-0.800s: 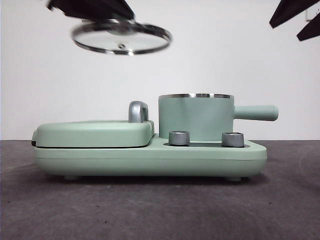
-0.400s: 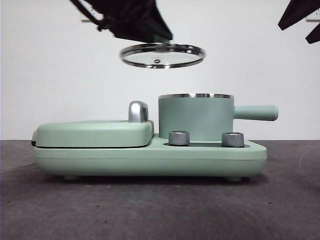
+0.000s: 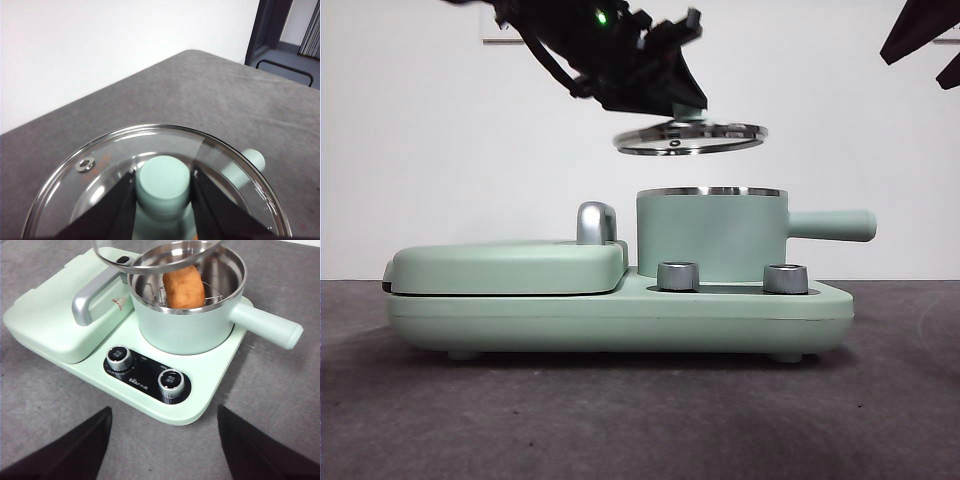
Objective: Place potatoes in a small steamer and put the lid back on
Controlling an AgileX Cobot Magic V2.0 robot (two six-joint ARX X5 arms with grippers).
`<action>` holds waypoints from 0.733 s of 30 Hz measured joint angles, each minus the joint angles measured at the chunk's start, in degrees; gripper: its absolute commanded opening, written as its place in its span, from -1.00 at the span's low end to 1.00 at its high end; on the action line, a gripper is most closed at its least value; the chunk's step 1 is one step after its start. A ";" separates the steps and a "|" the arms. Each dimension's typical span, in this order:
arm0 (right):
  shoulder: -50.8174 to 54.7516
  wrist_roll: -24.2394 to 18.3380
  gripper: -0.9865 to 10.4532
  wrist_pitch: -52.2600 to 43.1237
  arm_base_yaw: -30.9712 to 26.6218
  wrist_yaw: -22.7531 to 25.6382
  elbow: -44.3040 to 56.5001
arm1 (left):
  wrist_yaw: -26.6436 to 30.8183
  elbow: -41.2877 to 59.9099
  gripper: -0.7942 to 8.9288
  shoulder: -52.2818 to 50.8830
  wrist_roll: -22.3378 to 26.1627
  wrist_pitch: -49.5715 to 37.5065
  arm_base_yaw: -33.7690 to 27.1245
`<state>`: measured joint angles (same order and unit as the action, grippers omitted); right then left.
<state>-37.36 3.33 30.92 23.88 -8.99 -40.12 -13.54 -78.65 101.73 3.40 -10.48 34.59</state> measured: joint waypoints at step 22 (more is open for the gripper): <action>-0.02 0.02 -0.25 1.79 0.00 1.49 0.00 | -1.11 -0.61 -0.81 7.30 0.00 -6.03 0.20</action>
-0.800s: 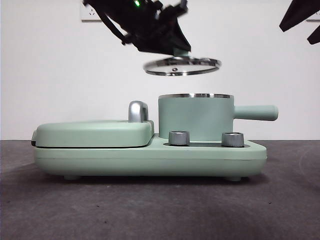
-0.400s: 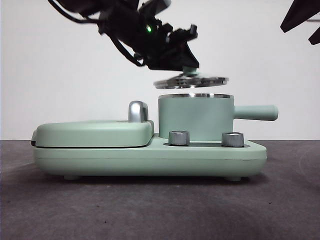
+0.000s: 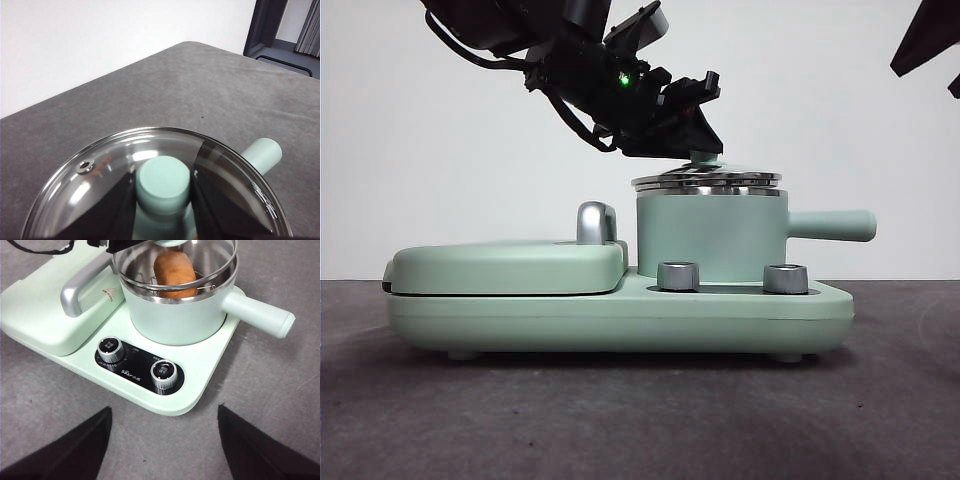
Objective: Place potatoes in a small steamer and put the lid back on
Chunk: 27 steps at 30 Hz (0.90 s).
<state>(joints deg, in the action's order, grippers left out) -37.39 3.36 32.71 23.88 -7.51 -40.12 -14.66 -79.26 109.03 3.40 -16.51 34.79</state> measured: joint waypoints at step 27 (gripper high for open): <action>0.02 0.00 -0.25 0.76 0.00 0.24 0.00 | -1.73 -0.24 -0.81 1.27 0.04 -0.92 0.17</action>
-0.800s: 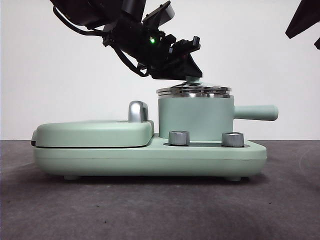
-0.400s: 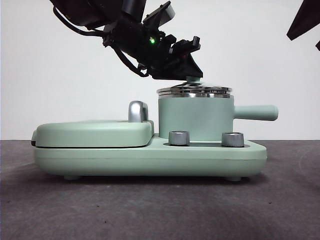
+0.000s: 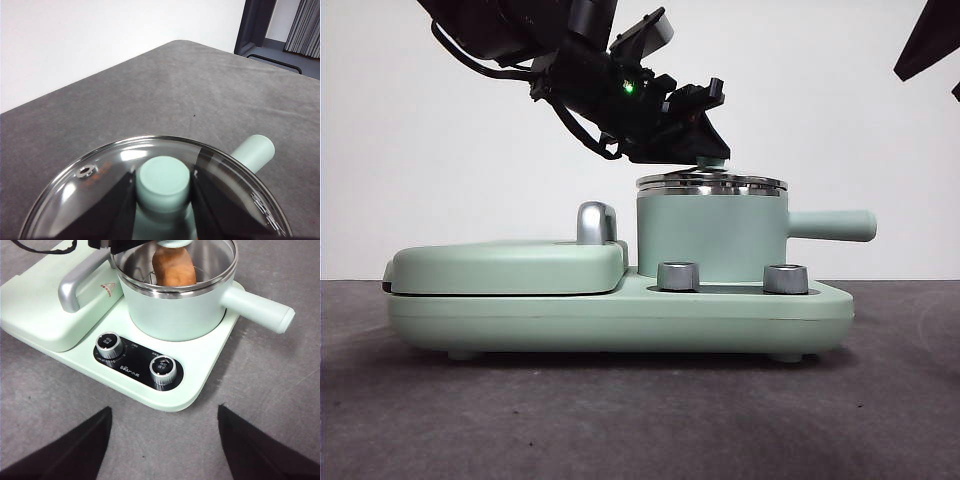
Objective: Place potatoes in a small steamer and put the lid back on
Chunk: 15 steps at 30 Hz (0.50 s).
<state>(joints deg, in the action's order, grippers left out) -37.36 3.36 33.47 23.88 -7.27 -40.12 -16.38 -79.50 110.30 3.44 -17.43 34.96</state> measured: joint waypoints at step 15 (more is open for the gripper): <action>0.00 0.00 -0.25 0.44 0.00 0.00 0.00 | -0.15 -0.28 -0.81 0.79 1.75 -0.46 -0.07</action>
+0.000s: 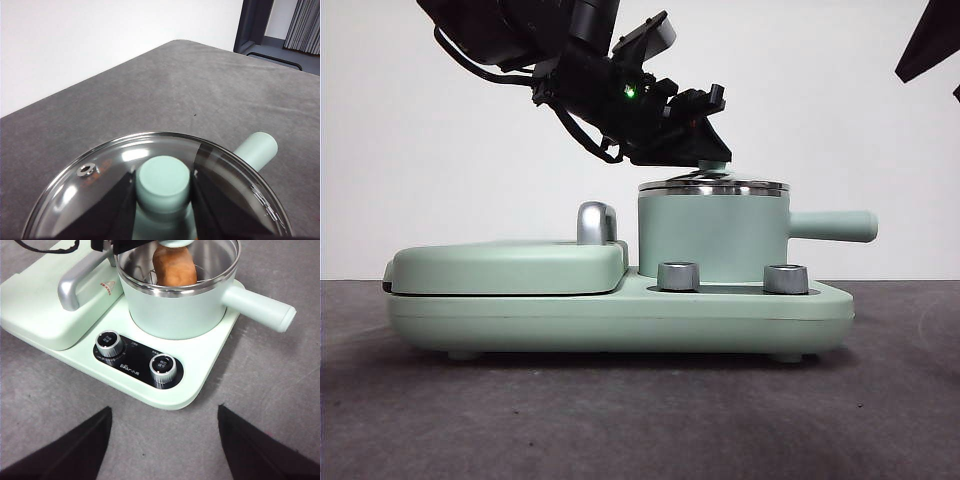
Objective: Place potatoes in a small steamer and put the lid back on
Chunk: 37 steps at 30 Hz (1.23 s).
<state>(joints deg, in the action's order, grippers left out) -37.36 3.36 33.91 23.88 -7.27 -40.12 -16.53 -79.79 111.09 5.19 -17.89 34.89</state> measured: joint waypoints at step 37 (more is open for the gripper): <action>0.00 0.00 -0.25 1.25 0.00 0.00 0.00 | 0.09 1.99 -0.24 -22.21 -13.86 33.77 -7.67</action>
<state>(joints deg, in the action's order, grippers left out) -37.36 3.36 35.16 23.88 -7.27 -40.12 -16.45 -77.80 88.88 -8.67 15.88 27.22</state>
